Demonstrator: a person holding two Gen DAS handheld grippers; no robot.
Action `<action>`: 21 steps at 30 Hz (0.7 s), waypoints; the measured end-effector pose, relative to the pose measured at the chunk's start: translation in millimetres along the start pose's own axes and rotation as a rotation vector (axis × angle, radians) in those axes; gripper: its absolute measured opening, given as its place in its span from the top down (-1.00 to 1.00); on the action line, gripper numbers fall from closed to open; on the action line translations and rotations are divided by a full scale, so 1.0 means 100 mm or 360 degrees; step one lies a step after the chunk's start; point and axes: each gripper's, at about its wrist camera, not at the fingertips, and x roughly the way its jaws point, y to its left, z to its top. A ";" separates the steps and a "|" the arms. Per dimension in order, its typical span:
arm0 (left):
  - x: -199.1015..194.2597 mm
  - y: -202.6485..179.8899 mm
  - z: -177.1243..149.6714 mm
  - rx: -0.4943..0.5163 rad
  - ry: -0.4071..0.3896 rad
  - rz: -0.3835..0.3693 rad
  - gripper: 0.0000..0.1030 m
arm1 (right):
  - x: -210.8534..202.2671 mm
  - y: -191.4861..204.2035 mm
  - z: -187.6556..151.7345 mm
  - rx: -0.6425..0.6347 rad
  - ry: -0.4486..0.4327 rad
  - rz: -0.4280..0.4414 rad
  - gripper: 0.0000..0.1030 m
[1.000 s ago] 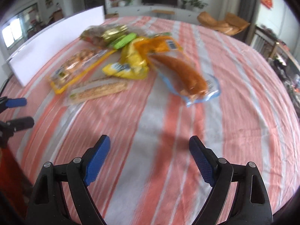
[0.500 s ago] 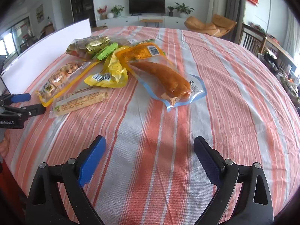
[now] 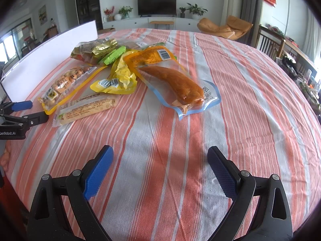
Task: Organize snacks
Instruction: 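Move both tools back over the remaining snacks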
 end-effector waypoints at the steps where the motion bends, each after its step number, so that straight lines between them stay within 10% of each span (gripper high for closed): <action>1: 0.00 0.00 0.00 0.0000 0.0000 0.0001 -1.00 | 0.00 0.00 0.00 0.0000 0.0000 0.0000 -0.88; 21: 0.00 0.01 0.00 -0.0010 -0.0001 0.0000 -1.00 | 0.00 -0.01 0.01 0.0004 0.0017 0.0002 -0.87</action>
